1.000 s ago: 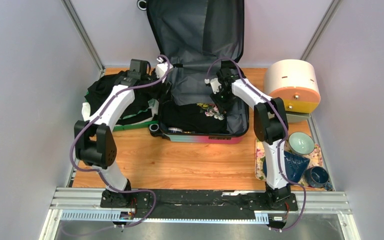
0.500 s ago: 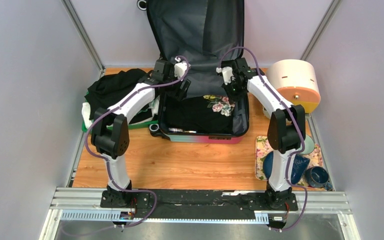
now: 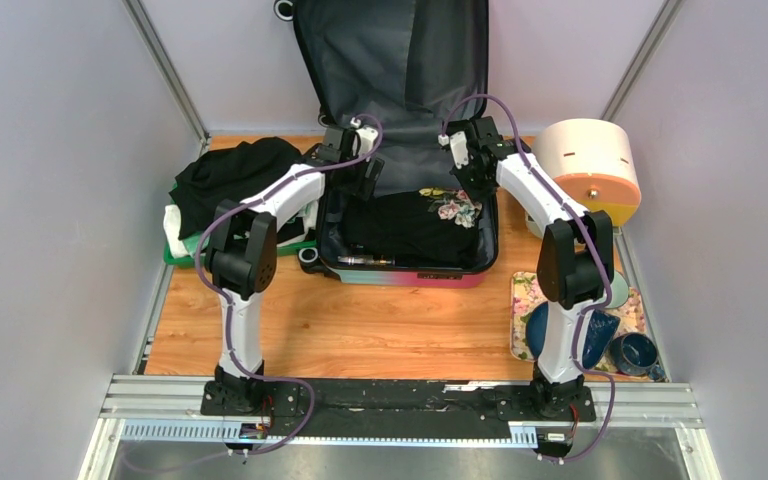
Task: Open, take out, and arrange the luggage
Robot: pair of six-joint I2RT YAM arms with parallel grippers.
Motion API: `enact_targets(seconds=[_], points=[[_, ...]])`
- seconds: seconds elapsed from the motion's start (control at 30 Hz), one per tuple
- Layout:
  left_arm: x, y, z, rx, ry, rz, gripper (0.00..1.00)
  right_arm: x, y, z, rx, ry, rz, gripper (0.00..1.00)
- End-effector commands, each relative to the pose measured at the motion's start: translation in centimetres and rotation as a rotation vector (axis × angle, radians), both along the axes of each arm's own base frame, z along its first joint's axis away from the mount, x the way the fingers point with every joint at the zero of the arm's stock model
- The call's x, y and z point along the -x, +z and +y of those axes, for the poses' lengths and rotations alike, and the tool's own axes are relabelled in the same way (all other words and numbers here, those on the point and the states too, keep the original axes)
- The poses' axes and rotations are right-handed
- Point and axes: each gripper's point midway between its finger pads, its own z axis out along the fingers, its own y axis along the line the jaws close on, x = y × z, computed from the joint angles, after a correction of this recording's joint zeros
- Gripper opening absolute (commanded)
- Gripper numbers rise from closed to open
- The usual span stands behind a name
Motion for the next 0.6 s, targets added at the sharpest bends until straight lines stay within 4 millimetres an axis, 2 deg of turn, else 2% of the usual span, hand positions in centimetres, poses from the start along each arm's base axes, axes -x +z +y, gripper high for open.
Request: enact_targets(seconds=[0.0, 0.13, 0.23, 0.4, 0.47, 0.53, 0.57], points=[[0.5, -1.2, -1.4, 0.077, 0.031, 0.083, 0.84, -2.0, 4.3, -1.3, 0.015, -0.037, -0.152, 0.00], [1.3, -3.1, -1.4, 0.043, 0.065, 0.136, 0.85, -2.3, 4.9, -1.5, 0.025, -0.047, -0.163, 0.00], [1.7, -3.7, -1.3, 0.013, 0.085, 0.147, 0.85, -2.2, 5.4, -1.4, 0.016, -0.044, -0.171, 0.00], [2.6, -5.9, -1.0, -0.017, 0.113, 0.220, 0.85, -1.9, 5.1, -1.3, 0.006, -0.052, -0.161, 0.00], [3.0, -6.7, -1.6, 0.003, 0.095, 0.256, 0.79, -1.9, 5.1, -1.1, -0.005, -0.052, -0.154, 0.00], [3.1, -6.7, -2.4, 0.035, 0.071, 0.264, 0.71, -1.8, 5.0, -0.8, -0.019, -0.051, -0.145, 0.00], [3.1, -6.1, -3.2, 0.073, 0.039, 0.262, 0.59, -1.9, 5.0, -0.7, -0.025, -0.051, -0.143, 0.00]])
